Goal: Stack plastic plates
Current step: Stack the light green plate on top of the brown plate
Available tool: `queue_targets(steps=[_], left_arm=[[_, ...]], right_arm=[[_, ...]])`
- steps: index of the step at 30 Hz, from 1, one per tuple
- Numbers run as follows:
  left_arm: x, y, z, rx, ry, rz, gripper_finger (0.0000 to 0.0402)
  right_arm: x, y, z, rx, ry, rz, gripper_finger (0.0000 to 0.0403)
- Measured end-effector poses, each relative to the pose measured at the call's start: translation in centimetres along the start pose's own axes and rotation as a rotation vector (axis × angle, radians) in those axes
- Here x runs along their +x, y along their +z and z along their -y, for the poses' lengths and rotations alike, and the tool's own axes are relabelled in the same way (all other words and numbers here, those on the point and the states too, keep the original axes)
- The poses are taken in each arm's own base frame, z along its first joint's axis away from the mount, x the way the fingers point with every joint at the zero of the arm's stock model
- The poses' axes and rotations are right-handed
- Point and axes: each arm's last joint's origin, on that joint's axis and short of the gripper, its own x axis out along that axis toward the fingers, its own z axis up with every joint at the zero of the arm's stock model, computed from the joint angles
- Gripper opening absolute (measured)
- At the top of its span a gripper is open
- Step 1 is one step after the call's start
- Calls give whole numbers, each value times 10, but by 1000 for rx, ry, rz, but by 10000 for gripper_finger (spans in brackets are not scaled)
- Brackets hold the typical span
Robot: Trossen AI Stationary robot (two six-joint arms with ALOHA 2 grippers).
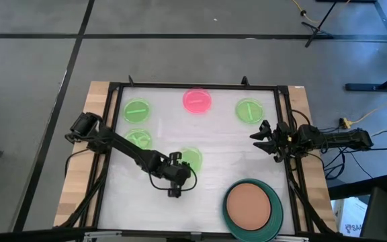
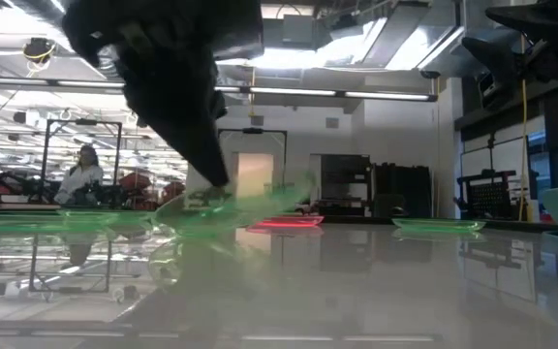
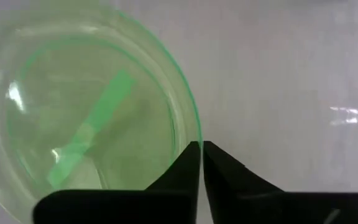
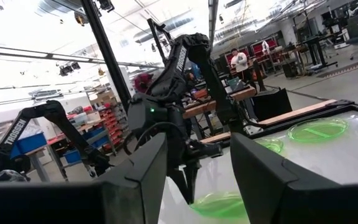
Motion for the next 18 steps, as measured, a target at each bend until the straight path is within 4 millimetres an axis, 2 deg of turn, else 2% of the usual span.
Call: queue_targets(steps=[10, 14, 18], left_arm=[[0, -4, 1, 33, -12, -26, 110], [6, -7, 6, 115, 26, -26, 120], [24, -15, 7, 184, 52, -73, 120]], right_arm=[[0, -1, 0, -1, -3, -7, 170], [0, -1, 0, -1, -3, -8, 170], [0, -1, 0, 0, -5, -13, 170]])
